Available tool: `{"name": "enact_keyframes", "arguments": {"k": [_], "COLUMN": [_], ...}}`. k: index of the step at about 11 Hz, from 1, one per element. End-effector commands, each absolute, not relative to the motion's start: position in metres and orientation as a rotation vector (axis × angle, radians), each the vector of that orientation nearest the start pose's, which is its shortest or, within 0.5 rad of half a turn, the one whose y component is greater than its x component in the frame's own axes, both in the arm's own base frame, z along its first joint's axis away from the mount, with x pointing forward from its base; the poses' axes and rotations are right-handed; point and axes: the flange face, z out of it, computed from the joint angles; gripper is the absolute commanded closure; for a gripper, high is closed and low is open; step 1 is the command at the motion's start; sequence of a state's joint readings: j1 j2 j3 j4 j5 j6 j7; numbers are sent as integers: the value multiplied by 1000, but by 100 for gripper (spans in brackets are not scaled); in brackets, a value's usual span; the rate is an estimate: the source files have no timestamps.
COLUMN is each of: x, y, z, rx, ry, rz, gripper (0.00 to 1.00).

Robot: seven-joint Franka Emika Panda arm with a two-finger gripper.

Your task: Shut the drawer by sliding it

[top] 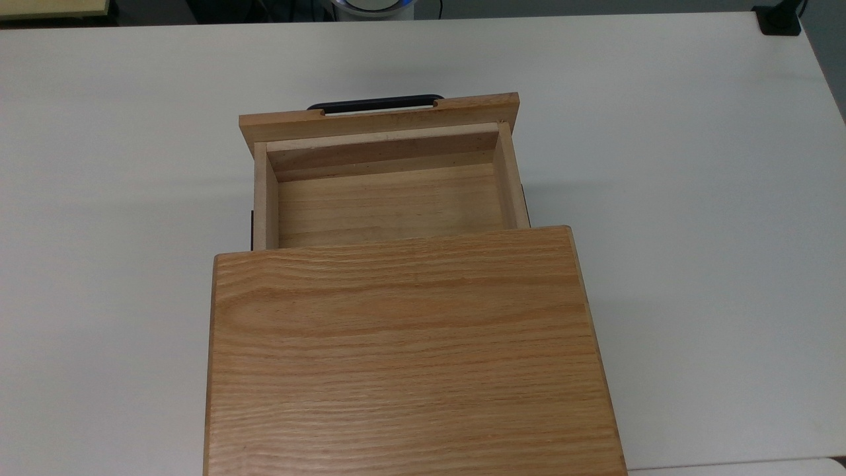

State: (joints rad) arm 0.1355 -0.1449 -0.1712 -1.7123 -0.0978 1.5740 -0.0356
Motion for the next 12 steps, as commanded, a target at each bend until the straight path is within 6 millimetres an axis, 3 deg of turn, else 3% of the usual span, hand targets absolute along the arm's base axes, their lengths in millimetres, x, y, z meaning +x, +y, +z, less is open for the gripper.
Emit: {"name": "enact_keyframes", "arguments": {"k": [1, 7, 9, 10, 11, 12], "x": [507, 510, 511, 512, 514, 519], "y": [-34, -39, -37, -34, -29, -25], "z": [636, 631, 629, 626, 621, 611], "rx": [-3210, -3180, -3178, -3175, -3166, -3153], "ry": [-41, -32, -54, -105, -210, -288], "rz": [48, 58, 63, 73, 91, 110], "gripper": [0, 0, 27, 57, 79, 88]}}
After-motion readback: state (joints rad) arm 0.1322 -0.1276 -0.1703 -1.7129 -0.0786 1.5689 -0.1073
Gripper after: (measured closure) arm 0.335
